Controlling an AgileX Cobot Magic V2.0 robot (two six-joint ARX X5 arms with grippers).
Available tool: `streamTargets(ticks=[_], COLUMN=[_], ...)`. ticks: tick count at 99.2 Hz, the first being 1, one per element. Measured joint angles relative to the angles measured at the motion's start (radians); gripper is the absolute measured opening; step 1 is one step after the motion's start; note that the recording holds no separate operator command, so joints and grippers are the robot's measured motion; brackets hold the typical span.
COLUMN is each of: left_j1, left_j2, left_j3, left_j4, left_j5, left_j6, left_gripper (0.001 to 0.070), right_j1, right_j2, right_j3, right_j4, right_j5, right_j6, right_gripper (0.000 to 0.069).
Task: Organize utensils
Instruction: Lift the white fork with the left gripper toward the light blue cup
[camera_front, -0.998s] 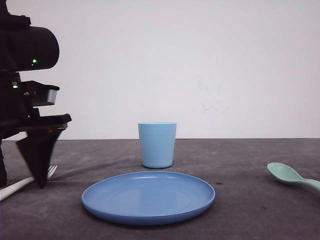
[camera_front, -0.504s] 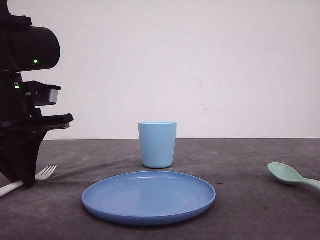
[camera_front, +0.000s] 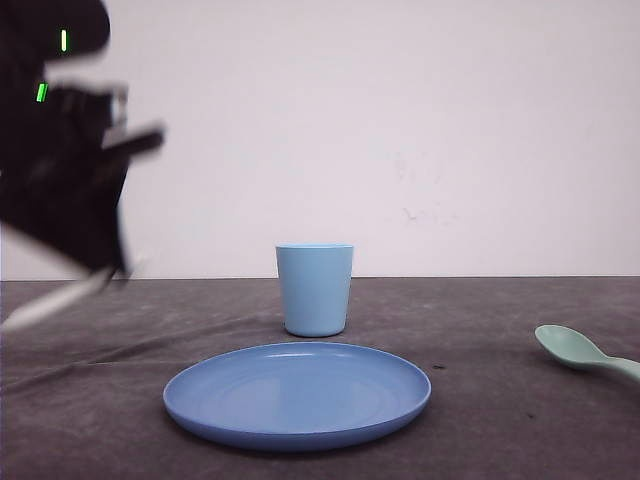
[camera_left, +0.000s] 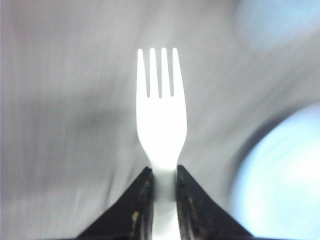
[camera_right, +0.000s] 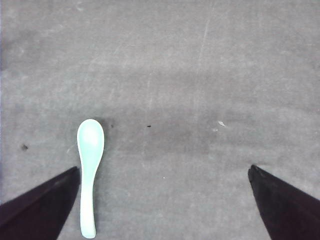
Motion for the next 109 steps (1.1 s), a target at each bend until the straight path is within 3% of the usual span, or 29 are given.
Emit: streamTargets(ticks=[29,66,88,109], left_j1=[-0.028,-0.109,-0.128,-0.128], left_j2=[-0.099,0.062,0.234,0.375], left_j3=[0.033,0.033,0.033,0.033], left_j4=[0.396,0.9,1.111,1.229], left_j5=[0.126,0.129,0.129,0.129], left_j6=[-0.003,0.031,0.125,0.146], left_gripper=[0.0041,0.0041,0.0041,0.0041], right_j1=[0.0,0.0,0.0,0.0], right_j2=[0.0,0.0,0.0,0.0], right_j3=[0.0,0.0,0.0,0.0], right_j4=[0.0,0.0,-0.001,-0.009], right_j5=[0.0,0.0,0.0,0.0], right_j6=[0.0,0.001,0.01,0.013], right_gripper=[0.068,0.068,0.068,0.068])
